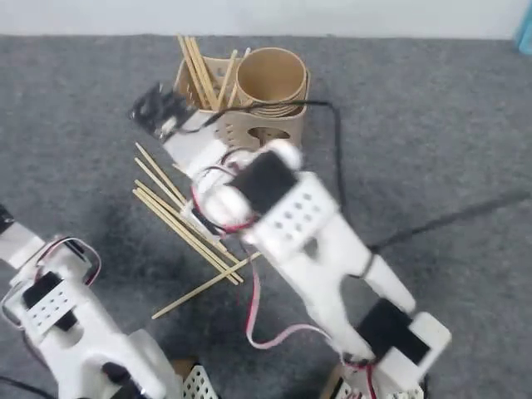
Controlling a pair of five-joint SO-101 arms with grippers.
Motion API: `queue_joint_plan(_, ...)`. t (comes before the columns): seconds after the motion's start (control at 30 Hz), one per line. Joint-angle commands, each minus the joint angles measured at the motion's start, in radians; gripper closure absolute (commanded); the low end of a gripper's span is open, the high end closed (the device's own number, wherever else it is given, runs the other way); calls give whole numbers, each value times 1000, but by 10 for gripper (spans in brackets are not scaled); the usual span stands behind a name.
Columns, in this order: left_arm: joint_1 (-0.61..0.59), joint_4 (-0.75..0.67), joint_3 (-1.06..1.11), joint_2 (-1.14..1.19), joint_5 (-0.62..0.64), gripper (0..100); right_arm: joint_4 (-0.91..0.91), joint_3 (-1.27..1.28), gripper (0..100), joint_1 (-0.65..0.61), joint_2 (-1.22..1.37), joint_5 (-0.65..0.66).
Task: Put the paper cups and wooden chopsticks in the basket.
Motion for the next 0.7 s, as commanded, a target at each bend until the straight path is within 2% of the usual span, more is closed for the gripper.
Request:
queue_joint_plan(0.0,9,-26,-5,-25,-17,863,-68,68,991,-5,61,8)
queue_joint_plan(0.23,9,-26,-5,-25,-17,863,-406,170,991,-1,268,8)
queue_joint_plan(0.4,9,-26,-4,-23,-17,863,-564,173,974,51,432,14)
queue_joint_plan(0.53,9,-26,-4,-23,-17,863,-622,173,894,107,499,15)
queue_joint_plan(0.67,18,-26,-4,-23,-17,863,-621,173,897,117,535,15)
